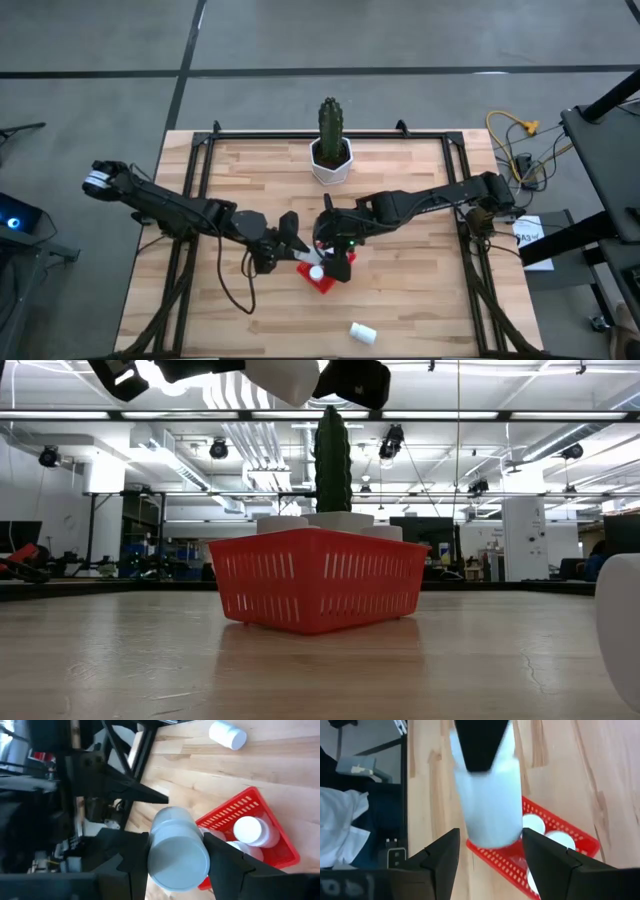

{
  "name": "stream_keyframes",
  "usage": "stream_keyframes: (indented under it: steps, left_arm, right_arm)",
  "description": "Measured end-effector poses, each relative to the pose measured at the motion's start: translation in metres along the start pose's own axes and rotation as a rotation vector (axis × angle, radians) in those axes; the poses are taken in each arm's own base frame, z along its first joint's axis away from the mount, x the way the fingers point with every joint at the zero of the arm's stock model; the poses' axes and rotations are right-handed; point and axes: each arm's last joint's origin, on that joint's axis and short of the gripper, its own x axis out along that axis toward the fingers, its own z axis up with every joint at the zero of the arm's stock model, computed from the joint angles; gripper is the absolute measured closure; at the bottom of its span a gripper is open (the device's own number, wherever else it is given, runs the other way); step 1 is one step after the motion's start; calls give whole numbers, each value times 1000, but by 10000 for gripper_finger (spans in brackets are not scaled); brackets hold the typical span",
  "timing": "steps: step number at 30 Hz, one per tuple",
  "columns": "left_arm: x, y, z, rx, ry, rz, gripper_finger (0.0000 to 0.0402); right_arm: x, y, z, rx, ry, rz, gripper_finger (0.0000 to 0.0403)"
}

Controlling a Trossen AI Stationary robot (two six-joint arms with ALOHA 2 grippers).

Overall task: Pick and place pill bottles into a basket
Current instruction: Put the white pill bottle into the red bin

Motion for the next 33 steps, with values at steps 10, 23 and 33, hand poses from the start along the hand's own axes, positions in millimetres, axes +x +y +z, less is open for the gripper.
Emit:
stream_keyframes:
  steps: [10,23,33]
  left_arm:
    - [-7,2,-4,-84,40,6,257]
    - [20,-8,-9,-190,47,-77,257]
    - [60,-1,-3,-191,64,-145,257]
  right_arm:
    - [-24,1,-5,-13,38,-13,199]
    - [-63,-23,-14,-143,51,-324,263]
    - [-68,-37,-16,-231,138,-359,390]
